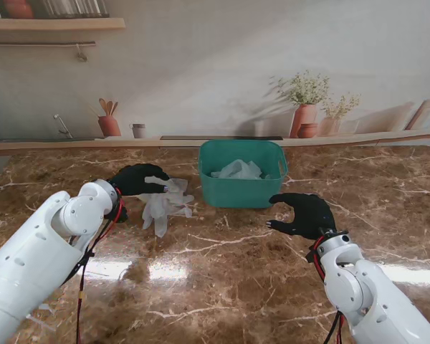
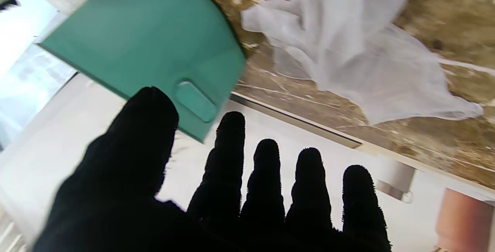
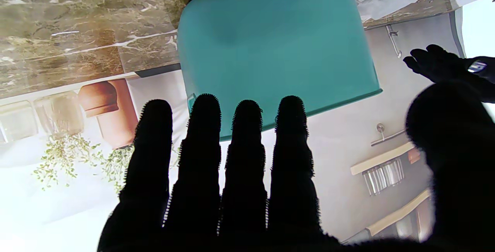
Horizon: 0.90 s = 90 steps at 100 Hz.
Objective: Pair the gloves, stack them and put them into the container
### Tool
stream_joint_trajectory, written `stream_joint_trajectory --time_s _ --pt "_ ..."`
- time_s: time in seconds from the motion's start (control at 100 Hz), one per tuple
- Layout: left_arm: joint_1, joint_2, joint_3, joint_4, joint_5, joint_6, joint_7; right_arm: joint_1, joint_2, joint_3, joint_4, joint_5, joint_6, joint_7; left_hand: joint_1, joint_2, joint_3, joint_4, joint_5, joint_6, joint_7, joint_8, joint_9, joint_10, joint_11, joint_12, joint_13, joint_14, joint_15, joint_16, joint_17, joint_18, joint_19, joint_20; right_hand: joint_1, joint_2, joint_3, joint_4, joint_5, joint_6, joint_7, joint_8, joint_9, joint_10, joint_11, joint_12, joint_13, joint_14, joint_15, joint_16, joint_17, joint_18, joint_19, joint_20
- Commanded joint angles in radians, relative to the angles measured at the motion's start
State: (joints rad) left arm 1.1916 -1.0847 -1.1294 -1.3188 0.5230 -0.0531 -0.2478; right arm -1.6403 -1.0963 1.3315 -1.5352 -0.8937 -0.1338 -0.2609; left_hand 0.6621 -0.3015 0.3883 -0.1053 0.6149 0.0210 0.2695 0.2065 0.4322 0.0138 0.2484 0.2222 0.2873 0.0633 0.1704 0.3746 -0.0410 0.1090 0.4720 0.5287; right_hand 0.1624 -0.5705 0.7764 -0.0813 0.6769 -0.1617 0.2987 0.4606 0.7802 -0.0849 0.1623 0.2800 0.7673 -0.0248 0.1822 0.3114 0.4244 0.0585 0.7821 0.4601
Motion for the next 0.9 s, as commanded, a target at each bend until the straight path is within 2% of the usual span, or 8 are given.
stream_joint_trajectory --time_s 0.0,0.3,0.42,0.51,0.59,0.73,0.81,0.89 --pt "-0.035 0.012 0.003 0.037 0.005 0.017 -0.012 -0.003 -0.002 -0.002 0.01 0.008 0.007 0.021 0.001 0.03 0.036 0.024 -0.025 -0.016 -0.009 -0.004 0.006 -0.038 0.005 0.008 0.016 -0.049 -0.005 -0.001 -0.002 -0.025 0.038 -0.014 0.004 -0.003 -0.005 0.037 -0.014 0.006 -0.006 -0.007 -0.006 0.003 -0.001 -0.016 0.0 0.0 0.005 -0.012 -0.002 -0.012 0.013 -0.022" --pt "-0.196 0.004 0.091 0.238 -0.026 0.062 -0.04 0.005 0.0 -0.006 0.012 0.011 0.017 0.04 0.002 0.036 0.082 0.022 -0.05 -0.01 -0.021 -0.009 -0.009 -0.039 0.01 0.012 0.01 -0.043 0.004 0.002 -0.003 -0.031 0.066 -0.027 0.014 0.001 -0.01 0.038 -0.007 0.006 0.0 -0.004 0.005 0.005 0.006 -0.009 0.013 0.003 0.016 -0.001 0.004 0.0 0.034 -0.017" --pt "-0.252 -0.013 0.134 0.324 -0.047 0.08 -0.006 0.008 0.001 -0.005 0.012 0.013 0.02 0.046 0.041 0.012 0.343 0.019 -0.093 -0.002 -0.073 -0.038 -0.036 -0.047 0.026 0.021 -0.001 -0.06 0.012 0.003 0.0 -0.07 0.103 -0.061 0.019 0.002 -0.014 0.038 -0.005 0.005 0.002 -0.003 0.012 0.005 0.01 -0.005 0.019 0.005 0.02 0.004 0.009 0.005 0.045 -0.012" --pt "-0.295 -0.024 0.173 0.387 -0.06 0.09 0.009 0.011 0.001 -0.006 0.014 0.014 0.02 0.052 0.119 -0.01 0.4 0.001 -0.151 -0.009 -0.119 -0.062 -0.059 -0.057 0.035 0.026 -0.011 -0.07 0.018 0.001 0.006 -0.106 0.098 -0.077 0.023 0.004 -0.016 0.038 -0.003 0.007 0.004 -0.002 0.014 0.005 0.011 -0.003 0.021 0.005 0.022 0.007 0.01 0.006 0.051 -0.01" --pt "-0.332 -0.032 0.214 0.442 -0.059 0.09 0.023 0.014 0.002 -0.008 0.015 0.015 0.02 0.06 0.109 -0.027 0.403 -0.004 -0.192 -0.002 -0.156 -0.081 -0.085 -0.051 0.038 0.028 -0.02 -0.05 0.03 0.004 0.009 -0.119 0.106 -0.078 0.028 0.005 -0.018 0.038 -0.001 0.006 0.005 -0.002 0.018 0.005 0.012 -0.001 0.023 0.004 0.023 0.01 0.013 0.007 0.055 -0.008" --pt "-0.389 -0.046 0.288 0.523 -0.051 0.102 0.05 0.016 0.002 -0.011 0.016 0.019 0.022 0.064 0.065 -0.04 0.387 -0.003 -0.219 0.019 -0.187 -0.102 -0.098 -0.019 0.049 0.033 -0.017 -0.006 0.064 0.029 0.002 -0.095 0.132 -0.058 0.035 0.006 -0.022 0.038 0.002 0.005 0.007 -0.001 0.02 0.005 0.013 0.001 0.025 0.004 0.024 0.012 0.016 0.013 0.062 -0.005" --pt "-0.413 -0.059 0.332 0.562 -0.044 0.126 0.086 0.014 0.003 -0.011 0.015 0.02 0.024 0.069 0.04 -0.052 0.374 -0.002 -0.2 0.036 -0.176 -0.099 -0.055 0.016 0.064 0.041 0.014 0.033 0.106 0.08 -0.013 -0.03 0.204 0.007 0.039 0.006 -0.025 0.038 0.005 0.006 0.009 0.0 0.021 0.004 0.012 0.001 0.025 0.003 0.024 0.013 0.018 0.018 0.067 -0.002" --pt "-0.434 -0.075 0.38 0.601 -0.031 0.154 0.134 0.012 0.003 -0.01 0.012 0.021 0.026 0.075 0.005 -0.073 0.35 -0.005 -0.189 0.048 -0.161 -0.092 -0.014 0.032 0.096 0.062 0.038 0.062 0.156 0.145 -0.02 0.003 0.234 0.043 0.046 0.005 -0.027 0.038 0.006 0.005 0.01 0.0 0.022 0.005 0.013 0.002 0.026 0.005 0.024 0.014 0.019 0.022 0.071 0.0"
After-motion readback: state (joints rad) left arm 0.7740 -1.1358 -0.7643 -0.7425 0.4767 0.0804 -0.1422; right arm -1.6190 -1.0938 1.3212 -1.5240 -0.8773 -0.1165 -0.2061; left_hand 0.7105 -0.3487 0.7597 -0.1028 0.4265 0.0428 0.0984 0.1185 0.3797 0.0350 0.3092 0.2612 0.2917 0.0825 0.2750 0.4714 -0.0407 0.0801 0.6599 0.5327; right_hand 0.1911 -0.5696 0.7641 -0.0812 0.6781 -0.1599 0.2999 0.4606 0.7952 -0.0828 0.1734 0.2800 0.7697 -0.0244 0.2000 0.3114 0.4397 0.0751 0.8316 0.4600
